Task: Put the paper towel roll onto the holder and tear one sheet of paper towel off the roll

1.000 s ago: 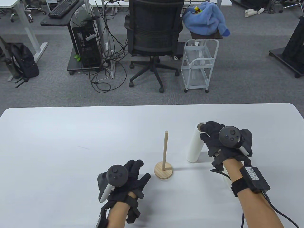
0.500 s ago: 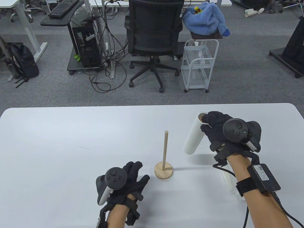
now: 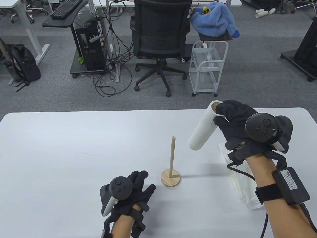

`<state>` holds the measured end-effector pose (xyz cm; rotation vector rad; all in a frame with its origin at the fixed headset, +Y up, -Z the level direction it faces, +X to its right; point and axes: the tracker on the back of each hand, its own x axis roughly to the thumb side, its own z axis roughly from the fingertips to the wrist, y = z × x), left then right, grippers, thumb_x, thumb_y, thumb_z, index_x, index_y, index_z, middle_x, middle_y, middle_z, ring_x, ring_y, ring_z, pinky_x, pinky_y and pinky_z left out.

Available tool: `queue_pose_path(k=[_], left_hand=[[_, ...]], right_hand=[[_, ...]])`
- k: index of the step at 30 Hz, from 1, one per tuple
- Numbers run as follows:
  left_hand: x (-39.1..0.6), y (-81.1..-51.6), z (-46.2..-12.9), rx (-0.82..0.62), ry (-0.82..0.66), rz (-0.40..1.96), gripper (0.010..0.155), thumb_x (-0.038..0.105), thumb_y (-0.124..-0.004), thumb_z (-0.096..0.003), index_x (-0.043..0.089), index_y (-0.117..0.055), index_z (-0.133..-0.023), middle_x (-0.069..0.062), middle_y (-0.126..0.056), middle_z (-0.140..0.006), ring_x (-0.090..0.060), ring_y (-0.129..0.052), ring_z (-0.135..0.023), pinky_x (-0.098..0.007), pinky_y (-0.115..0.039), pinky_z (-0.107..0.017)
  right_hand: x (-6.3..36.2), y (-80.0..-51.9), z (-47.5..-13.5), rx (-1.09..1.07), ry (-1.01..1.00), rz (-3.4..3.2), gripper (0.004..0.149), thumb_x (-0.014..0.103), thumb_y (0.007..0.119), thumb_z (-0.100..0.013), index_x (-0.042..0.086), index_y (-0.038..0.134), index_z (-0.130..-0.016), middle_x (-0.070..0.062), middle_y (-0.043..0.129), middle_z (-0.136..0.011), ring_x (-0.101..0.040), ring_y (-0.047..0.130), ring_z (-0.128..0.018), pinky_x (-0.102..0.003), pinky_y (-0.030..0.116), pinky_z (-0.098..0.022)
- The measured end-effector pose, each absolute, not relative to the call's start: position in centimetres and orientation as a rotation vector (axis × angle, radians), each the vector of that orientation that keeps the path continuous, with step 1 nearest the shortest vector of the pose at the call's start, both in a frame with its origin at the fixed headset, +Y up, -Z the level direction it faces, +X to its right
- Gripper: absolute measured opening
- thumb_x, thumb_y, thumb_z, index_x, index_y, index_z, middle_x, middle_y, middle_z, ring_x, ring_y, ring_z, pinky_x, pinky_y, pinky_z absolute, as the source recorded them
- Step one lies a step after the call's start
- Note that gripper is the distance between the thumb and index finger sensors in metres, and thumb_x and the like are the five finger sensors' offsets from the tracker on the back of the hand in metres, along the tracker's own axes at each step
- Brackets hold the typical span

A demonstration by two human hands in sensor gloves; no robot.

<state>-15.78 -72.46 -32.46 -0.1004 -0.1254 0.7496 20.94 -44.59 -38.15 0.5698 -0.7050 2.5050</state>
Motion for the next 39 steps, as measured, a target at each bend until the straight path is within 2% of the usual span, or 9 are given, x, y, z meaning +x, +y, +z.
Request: queue_pose_path(k=[10,20,29,39], left_hand=[[-16.1,-72.4,-32.4,-0.092,-0.111,0.757,0.070,0.053,-0.074,-0.0482,0.023,-0.049,-0.107,-0.012,-0.036,-0.110,-0.047,-0.038,-0.103,-0.071,-0.030,-0.070],[-16.1,-72.4,-32.5,-0.090,-0.115,0.774,0.069,0.051,-0.074,-0.0488,0.022,-0.049,-0.106,-0.012,-0.037,-0.110,-0.047,-0.038,-0.103,-0.071,-0.031,-0.070],[-16.1,-72.4,-32.5,-0.091,-0.121,0.782,0.069,0.051,-0.073,-0.0489,0.023,-0.049,-0.106,-0.012,-0.036,-0.110,-0.047,-0.038,-0.103,-0.071,-0.031,-0.070],[-16.0,-72.4,-32.6,-0.098,-0.129,0.790,0.068,0.051,-0.073,-0.0491,0.023,-0.048,-0.106,-0.012,-0.036,-0.110,-0.047,-0.038,-0.103,-0.071,-0.031,-0.070]], right_hand=[[19.7,-39.8,-36.6,0.624,-0.788,2.506,0.047,0.043,0.078,-0.048,0.028,0.067,-0.091,-0.018,0.068,-0.098,-0.038,0.080,-0.073,-0.051,0.064,-0.058],[16.8,-37.4,-35.5,0.702,-0.809,2.439,0.047,0.043,0.078,-0.048,0.028,0.067,-0.091,-0.018,0.068,-0.097,-0.038,0.080,-0.073,-0.051,0.064,-0.058],[14.3,-37.8,-35.4,0.754,-0.771,2.452,0.047,0.043,0.078,-0.048,0.028,0.066,-0.091,-0.018,0.068,-0.098,-0.038,0.080,-0.073,-0.051,0.064,-0.058],[13.1,-40.3,-36.4,0.776,-0.710,2.512,0.047,0.043,0.078,-0.048,0.028,0.066,-0.091,-0.018,0.068,-0.098,-0.038,0.080,-0.073,-0.051,0.064,-0.058]])
